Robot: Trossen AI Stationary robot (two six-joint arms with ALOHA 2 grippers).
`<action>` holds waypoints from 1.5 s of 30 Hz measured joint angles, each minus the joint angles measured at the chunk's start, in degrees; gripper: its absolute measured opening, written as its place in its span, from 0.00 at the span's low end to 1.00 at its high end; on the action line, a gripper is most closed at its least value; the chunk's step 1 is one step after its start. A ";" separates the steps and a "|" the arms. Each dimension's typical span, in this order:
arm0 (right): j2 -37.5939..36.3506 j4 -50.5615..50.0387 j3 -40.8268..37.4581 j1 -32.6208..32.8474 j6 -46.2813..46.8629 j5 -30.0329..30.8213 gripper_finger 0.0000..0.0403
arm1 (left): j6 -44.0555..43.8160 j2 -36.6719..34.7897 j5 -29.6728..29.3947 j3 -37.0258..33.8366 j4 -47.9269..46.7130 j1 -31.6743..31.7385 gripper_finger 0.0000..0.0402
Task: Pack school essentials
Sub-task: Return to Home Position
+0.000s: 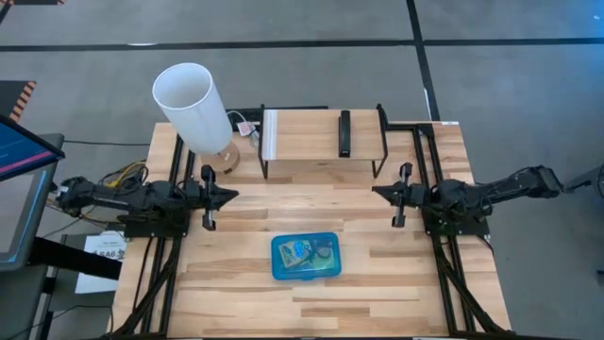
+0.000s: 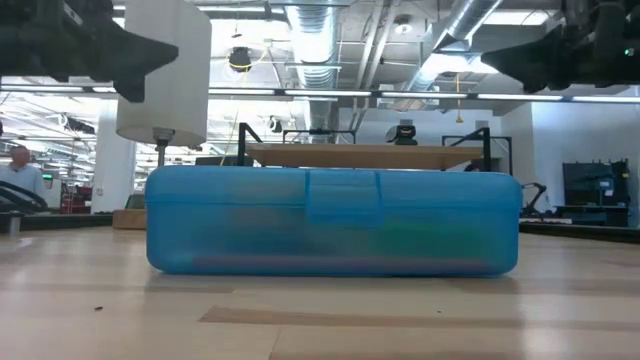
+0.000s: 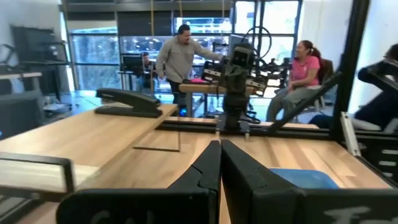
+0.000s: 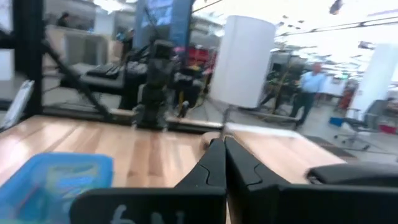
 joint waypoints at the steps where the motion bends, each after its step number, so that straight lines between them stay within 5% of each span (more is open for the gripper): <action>1: -1.26 0.02 -0.52 -0.94 0.38 -0.17 0.02 | -0.05 -0.93 1.11 0.00 -1.02 1.44 0.00; 11: -14.82 -17.07 -3.01 -11.11 6.37 -5.24 0.02 | -0.07 -13.77 9.87 -0.40 -15.28 10.55 0.00; 18: -20.62 -24.63 -3.05 -16.13 9.57 -8.09 0.02 | -1.24 -13.94 10.13 -3.32 -15.73 10.89 0.00; 28: -18.59 -25.49 -3.09 -19.31 9.68 -10.62 0.02 | -3.56 -13.79 13.04 -3.37 -15.42 10.98 0.00; 45: -17.16 -25.66 -3.14 -22.61 11.01 -10.25 0.08 | -3.52 -13.68 9.98 -3.48 -14.99 10.98 0.00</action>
